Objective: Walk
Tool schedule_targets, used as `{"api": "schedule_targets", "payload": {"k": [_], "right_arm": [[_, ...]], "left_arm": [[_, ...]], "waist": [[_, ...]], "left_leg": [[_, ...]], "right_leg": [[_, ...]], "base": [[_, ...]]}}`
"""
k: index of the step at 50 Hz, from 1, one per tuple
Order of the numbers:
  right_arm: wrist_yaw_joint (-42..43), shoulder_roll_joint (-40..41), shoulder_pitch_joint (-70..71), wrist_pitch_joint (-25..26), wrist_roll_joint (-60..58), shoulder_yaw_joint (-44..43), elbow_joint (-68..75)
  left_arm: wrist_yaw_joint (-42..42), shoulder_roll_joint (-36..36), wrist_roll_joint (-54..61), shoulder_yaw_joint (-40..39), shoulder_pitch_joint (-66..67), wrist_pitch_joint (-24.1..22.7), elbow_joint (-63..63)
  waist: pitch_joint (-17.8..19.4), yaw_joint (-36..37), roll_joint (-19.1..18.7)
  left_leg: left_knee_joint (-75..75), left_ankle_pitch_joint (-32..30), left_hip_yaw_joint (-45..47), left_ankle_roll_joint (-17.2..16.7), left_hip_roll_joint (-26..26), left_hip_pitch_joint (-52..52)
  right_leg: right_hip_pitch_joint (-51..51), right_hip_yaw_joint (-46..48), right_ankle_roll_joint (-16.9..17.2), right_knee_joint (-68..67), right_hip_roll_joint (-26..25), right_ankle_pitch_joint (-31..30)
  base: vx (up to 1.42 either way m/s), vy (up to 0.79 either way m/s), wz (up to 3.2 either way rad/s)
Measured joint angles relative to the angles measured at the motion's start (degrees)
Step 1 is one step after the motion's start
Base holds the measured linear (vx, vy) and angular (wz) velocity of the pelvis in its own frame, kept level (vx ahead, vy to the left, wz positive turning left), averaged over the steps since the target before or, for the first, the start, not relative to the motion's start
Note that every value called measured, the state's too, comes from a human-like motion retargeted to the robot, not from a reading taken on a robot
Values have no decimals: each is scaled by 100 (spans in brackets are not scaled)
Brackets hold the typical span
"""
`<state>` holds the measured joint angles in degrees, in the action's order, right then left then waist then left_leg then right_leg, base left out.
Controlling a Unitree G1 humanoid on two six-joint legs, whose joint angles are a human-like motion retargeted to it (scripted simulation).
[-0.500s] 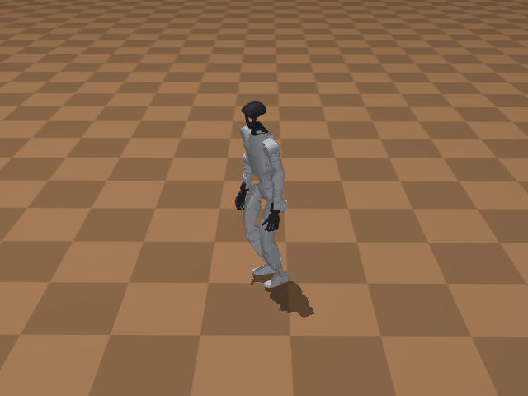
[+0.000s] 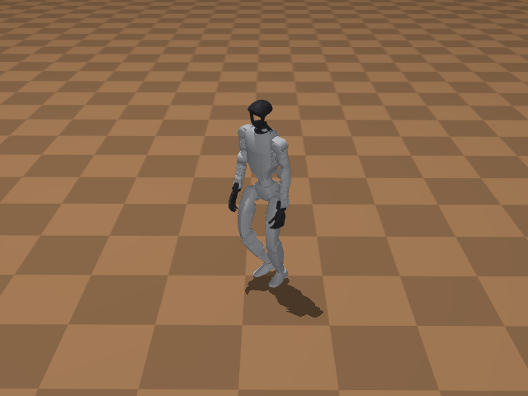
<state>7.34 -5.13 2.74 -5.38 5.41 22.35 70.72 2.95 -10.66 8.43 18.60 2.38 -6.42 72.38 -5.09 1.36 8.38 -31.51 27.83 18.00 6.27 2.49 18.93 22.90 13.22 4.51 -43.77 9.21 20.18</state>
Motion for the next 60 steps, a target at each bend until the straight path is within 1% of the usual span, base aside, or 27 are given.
{"api": "schedule_targets", "payload": {"k": [2, 3, 5, 7, 8, 10, 12, 13, 17, 20, 25, 28, 31, 35, 37, 41, 43, 45, 47, 48, 50, 52, 55, 56, 57, 60], "right_arm": [[-188, -55, 52, 6, 53, 58, -58], [-230, -49, 49, 0, 45, 94, -76], [-304, -34, 76, 8, -6, 150, -75], [-325, 26, 113, 37, -115, 153, 5], [-333, 60, 119, 57, -161, 147, 53], [-387, 101, 191, 96, -218, 110, 174], [-445, 103, 116, 109, -172, 118, 229], [-486, 82, 128, 106, -126, 109, 263], [-445, 57, 86, 98, -86, 122, 303], [-347, 49, 114, 80, -148, 138, 273], [-241, 51, 142, 21, -175, 166, 119], [-185, 60, 135, -5, -154, 120, 63], [-130, 46, 100, -7, -101, 66, 29], [-49, 38, 70, -3, -3, 17, 6], [-40, 52, 151, -5, 65, -54, 1], [-5, 55, 186, -62, 92, -29, -92], [26, 69, 246, -95, 64, -24, -142], [28, 84, 296, -99, -11, -23, -184], [13, 66, 340, -76, -125, -7, -193], [-12, 34, 396, -59, -192, 1, -169], [-50, -3, 414, -35, -273, 44, -78], [-96, -29, 373, -23, -239, 60, 39], [-124, -62, 253, -26, -120, 24, 136], [-114, -74, 243, -37, -94, 2, 154], [-98, -84, 238, -48, -86, -20, 167], [51, -93, 268, -88, -280, -78, 144]], "left_arm": [[-98, 50, 21, 114, -4, 33, 20], [-108, 75, 11, 175, 23, 35, 14], [-104, 99, -7, 241, 24, 32, -11], [-66, 131, 16, 188, -22, 28, -30], [-64, 150, 53, 158, -46, 27, -45], [-118, 164, 169, 115, -147, 34, -51], [-165, 194, 202, 158, -132, 25, -41], [-204, 193, 206, 187, -167, 21, -15], [-195, 253, 140, 290, -166, 31, 108], [-165, 311, 78, 315, -218, 36, 251], [-101, 290, -47, 312, -360, 13, 390], [-55, 212, -25, 214, -436, -27, 334], [-8, 107, 29, 143, -455, -78, 191], [-8, -10, 0, 166, -421, -131, 21], [-47, -71, -34, 221, -456, -123, -16], [-36, -29, -99, 326, -350, -109, 25], [1, 0, -89, 347, -326, -84, 73], [39, 44, -40, 345, -319, -61, 100], [62, 98, 5, 333, -343, -45, 73], [59, 128, 25, 307, -399, -29, 50], [37, 167, 22, 305, -449, -36, -3], [-26, 163, -58, 365, -497, -70, -31], [-101, 94, -250, 466, -532, -133, -64], [-113, 44, -312, 452, -551, -157, -92], [-112, -10, -376, 424, -563, -179, -128], [12, -157, -563, 221, -507, -216, -273]], "waist": [[-3, -101, -15], [9, -152, -9], [6, -254, -19], [26, -352, -54], [44, -385, -81], [151, -376, -264], [140, -392, -299], [126, -391, -352], [86, -400, -407], [67, -446, -420], [111, -552, -332], [152, -512, -234], [214, -369, -135], [290, -101, -45], [321, 35, -63], [269, 52, 7], [238, -31, 67], [235, -159, 108], [268, -290, 69], [361, -336, 32], [389, -398, -118], [360, -409, -279], [297, -355, -361], [289, -274, -395], [296, -181, -425], [454, 158, -486]], "left_leg": [[629, -314, -111, -33, 187, -43], [601, -284, -184, -30, 225, 22], [488, -60, -397, 46, 287, 107], [211, 241, -513, 100, 272, 140], [71, 298, -537, 92, 241, 145], [103, 184, -602, -1, 43, 17], [110, 72, -579, -74, 22, 106], [404, -58, -587, -94, 23, 53], [600, -18, -564, -85, 104, 234], [772, 15, -541, -39, 204, 161], [944, 173, -421, 26, 320, -173], [710, 212, -355, 9, 290, -258], [145, 266, -339, 9, 142, -69], [-383, 417, -461, 0, -66, 559], [-88, 307, -618, -63, -109, 796], [83, 52, -843, -173, 52, 1308], [-21, -27, -919, -147, 175, 1339], [-191, -40, -928, -102, 295, 1210], [-120, -186, -867, -148, 377, 879], [220, -400, -845, -201, 442, 498], [420, -674, -821, -338, 429, 143], [235, -717, -793, -438, 346, 83], [-522, -427, -815, -390, 321, 266], [-942, -171, -869, -344, 261, 393], [-1405, 105, -919, -300, 184, 532], [-2839, 976, -965, -182, -221, 1013]], "right_leg": [[144, -58, 22, 143, -42, 118], [256, -107, -1, 139, -50, 277], [444, -212, -92, 184, -113, 669], [530, -304, -212, 113, -197, 935], [543, -335, -250, 97, -241, 940], [265, -308, -270, 563, -513, 620], [263, -324, -189, 620, -531, 434], [157, -297, -152, 906, -592, 279], [240, -239, -93, 908, -522, 394], [364, -192, -87, 825, -411, 517], [715, -97, -40, 816, -175, 601], [767, -80, -39, 768, -104, 500], [661, -71, -24, 714, -120, 385], [447, 59, -26, 704, -240, 406], [171, 175, -73, 1083, -434, 346], [185, 168, -164, 549, -411, 842], [234, 58, -190, 92, -341, 1040], [356, -96, -165, -481, -219, 1093], [500, -233, -193, -805, -97, 1084], [475, -313, -209, -754, -58, 1044], [540, -440, -218, -426, -119, 857], [625, -561, -129, 83, -279, 572], [813, -691, -13, 461, -368, 467], [791, -684, -78, 483, -436, 566], [760, -669, -162, 445, -503, 712], [584, -553, -498, -134, -669, 1468]], "base": [[55, -8, 29], [53, -7, 30], [54, -6, 38], [57, -5, 58], [59, -4, 64], [60, -3, 61], [58, -2, 70], [58, -1, 68], [55, -2, 59], [55, -3, 51], [55, -6, 35], [56, -12, 16], [56, -15, -5], [57, -16, -30], [61, -14, -43], [60, -11, -35], [65, -7, -16], [66, -4, -1], [69, -3, 6], [72, -2, 6], [71, -2, 9], [68, -1, 13], [66, -2, 5], [66, -3, -20], [66, -3, -30], [67, -4, -33]]}}
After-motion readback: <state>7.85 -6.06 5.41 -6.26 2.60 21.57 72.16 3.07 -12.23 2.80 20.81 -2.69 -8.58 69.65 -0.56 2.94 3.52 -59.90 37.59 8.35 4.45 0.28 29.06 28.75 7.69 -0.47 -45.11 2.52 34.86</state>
